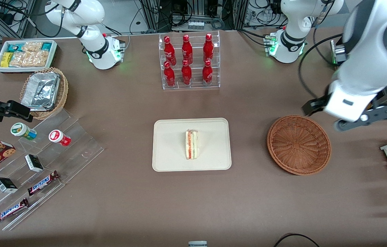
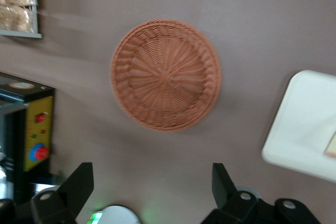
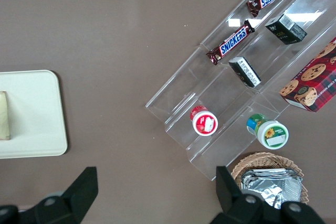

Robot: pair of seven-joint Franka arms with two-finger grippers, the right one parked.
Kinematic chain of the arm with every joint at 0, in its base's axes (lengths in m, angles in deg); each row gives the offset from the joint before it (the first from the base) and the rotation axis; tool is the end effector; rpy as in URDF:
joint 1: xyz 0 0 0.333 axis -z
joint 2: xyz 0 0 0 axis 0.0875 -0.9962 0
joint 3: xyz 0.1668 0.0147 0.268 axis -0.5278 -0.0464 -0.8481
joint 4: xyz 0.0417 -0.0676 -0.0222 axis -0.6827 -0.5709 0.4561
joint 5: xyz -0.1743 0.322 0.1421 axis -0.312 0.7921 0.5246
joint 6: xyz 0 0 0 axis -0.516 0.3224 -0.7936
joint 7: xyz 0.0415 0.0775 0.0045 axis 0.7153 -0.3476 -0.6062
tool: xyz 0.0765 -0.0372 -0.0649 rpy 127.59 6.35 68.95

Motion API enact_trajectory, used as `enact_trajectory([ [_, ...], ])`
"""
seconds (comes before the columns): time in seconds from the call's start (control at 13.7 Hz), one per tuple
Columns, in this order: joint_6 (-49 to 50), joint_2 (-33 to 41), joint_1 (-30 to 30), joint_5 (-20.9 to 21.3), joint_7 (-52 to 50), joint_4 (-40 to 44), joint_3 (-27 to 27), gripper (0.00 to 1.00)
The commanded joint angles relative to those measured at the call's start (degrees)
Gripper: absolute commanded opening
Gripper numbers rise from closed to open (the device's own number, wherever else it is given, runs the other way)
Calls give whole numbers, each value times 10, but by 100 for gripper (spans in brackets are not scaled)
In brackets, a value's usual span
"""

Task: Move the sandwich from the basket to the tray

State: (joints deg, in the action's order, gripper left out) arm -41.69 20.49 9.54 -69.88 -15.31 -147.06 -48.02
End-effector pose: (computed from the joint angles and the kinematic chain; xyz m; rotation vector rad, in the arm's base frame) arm 0.5761 -0.1302 0.6105 -2.9489 -0.3200 0.1764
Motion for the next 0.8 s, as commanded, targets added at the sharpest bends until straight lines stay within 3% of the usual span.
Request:
enact_trajectory([
  [0.0, -2, 78, -5, -41, 115, -79, -65, 99],
  [0.37, -1, 138, -4, -62, 226, -120, -130, 99],
  [0.73, 0, 137, -5, -61, 271, -120, -136, 99],
])
